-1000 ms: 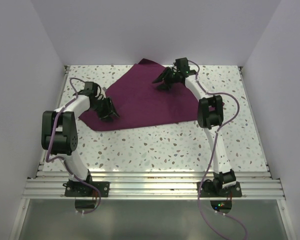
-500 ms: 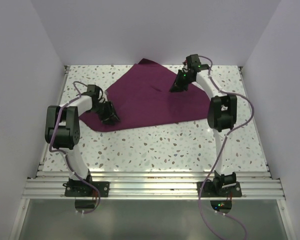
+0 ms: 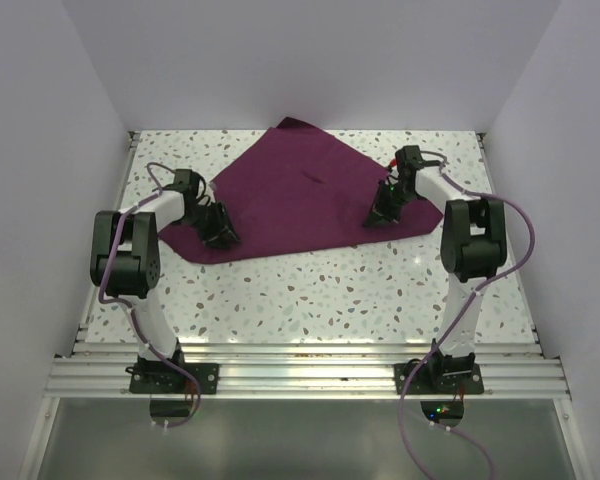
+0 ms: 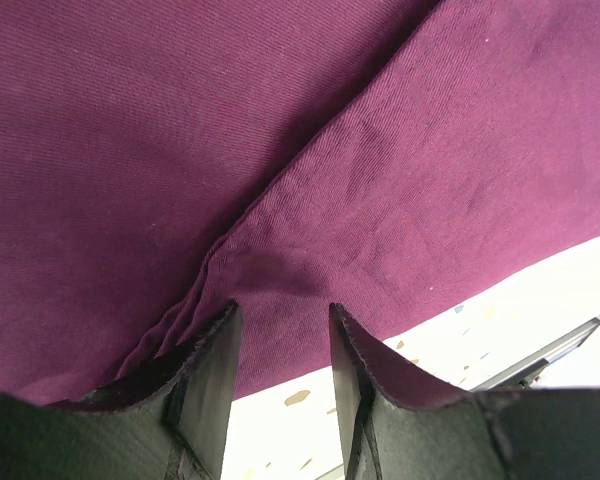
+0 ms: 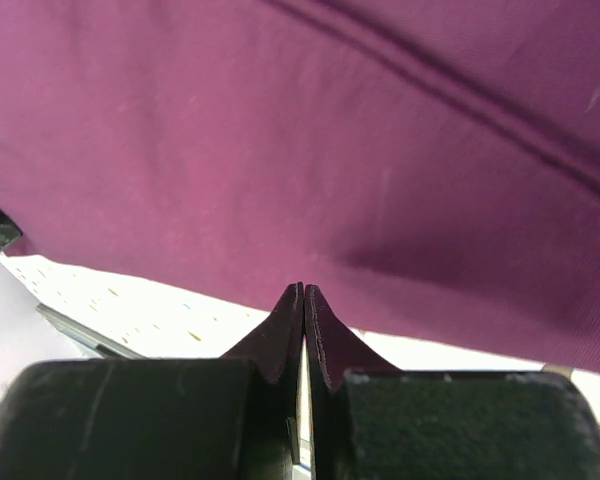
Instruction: Prepare the surgical pack
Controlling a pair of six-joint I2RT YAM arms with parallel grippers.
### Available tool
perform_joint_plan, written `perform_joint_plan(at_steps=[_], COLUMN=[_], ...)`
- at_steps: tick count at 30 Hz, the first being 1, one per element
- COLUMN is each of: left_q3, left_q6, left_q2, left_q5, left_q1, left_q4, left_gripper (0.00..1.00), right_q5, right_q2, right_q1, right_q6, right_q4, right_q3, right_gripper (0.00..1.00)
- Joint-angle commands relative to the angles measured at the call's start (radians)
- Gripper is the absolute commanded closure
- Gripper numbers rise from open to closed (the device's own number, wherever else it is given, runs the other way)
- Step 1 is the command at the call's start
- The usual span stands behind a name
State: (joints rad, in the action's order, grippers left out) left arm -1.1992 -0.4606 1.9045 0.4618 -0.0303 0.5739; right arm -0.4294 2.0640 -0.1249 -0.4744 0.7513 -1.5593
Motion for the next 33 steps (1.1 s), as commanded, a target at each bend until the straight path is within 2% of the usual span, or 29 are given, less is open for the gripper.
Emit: perform_joint_plan(at_steps=[1, 8, 12, 17, 20, 24, 28, 33], left_q3=[-0.007, -0.011, -0.016, -0.022, -0.028, -0.017, -0.019, -0.002], left_q6=[0.030, 0.034, 0.040, 0.050, 0.050, 0.043, 0.037, -0.001], left_q2=[0.037, 0.064, 0.073, 0.079, 0.077, 0.041, 0.007, -0.056], left_q5=[-0.057, -0.071, -0.084, -0.091, -0.091, -0.074, -0.054, 0.012], left_q1=[0.006, 0.006, 0.006, 0.006, 0.006, 0.006, 0.006, -0.011], left_q4=[-0.045, -0.054, -0.057, -0.052, -0.043, -0.036, -0.006, -0.012], left_gripper=[0.55, 0.55, 0.55, 0.55, 0.55, 0.55, 0.55, 0.56], right_q5=[-0.046, -0.035, 0.036, 0.266, 0.325, 0.245, 0.207, 0.124], right_q2=[0.010, 0.065, 0.062, 0.024, 0.002, -0.021, -0.025, -0.031], right_q1=[0.010, 0.090, 0.122, 0.206, 0.211, 0.183, 0.073, -0.001], right_q6=[0.025, 0.022, 0.056, 0.094, 0.114, 0.102, 0.105, 0.076], right_q4=[-0.049, -0.075, -0.029, 0.062, 0.088, 0.089, 0.127, 0.148], right_q3=[-0.013, 0.028, 0.028, 0.024, 0.001, -0.048, -0.125, -0.188], right_gripper=[1.00, 1.00, 1.00, 1.00, 1.00, 1.00, 1.00, 1.00])
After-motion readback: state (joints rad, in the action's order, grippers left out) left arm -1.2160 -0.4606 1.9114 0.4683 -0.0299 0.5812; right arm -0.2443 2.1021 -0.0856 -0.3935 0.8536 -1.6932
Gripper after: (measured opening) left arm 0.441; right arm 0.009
